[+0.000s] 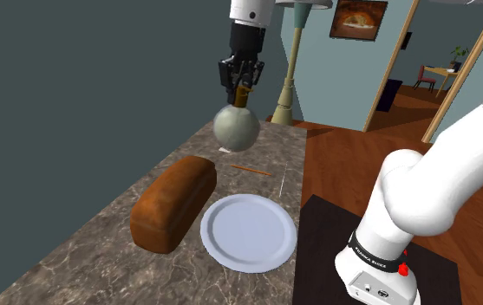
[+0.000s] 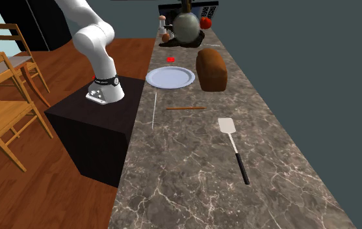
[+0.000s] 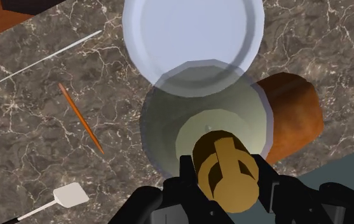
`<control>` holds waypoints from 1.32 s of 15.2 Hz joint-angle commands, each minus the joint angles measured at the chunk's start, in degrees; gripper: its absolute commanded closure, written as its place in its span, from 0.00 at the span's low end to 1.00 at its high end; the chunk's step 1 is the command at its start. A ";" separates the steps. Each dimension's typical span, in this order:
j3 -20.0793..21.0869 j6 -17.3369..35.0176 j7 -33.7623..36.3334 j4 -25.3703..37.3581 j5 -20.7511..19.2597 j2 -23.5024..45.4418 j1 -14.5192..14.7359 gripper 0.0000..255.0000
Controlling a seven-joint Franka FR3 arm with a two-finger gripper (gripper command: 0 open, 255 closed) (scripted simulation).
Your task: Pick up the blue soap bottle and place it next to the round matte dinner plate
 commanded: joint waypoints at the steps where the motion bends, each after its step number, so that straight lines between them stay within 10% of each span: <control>1: 2.27 -0.17 3.14 0.55 0.69 0.23 0.99 1.00; 20: 22.60 -0.37 31.59 17.23 -0.42 16.30 8.68 1.00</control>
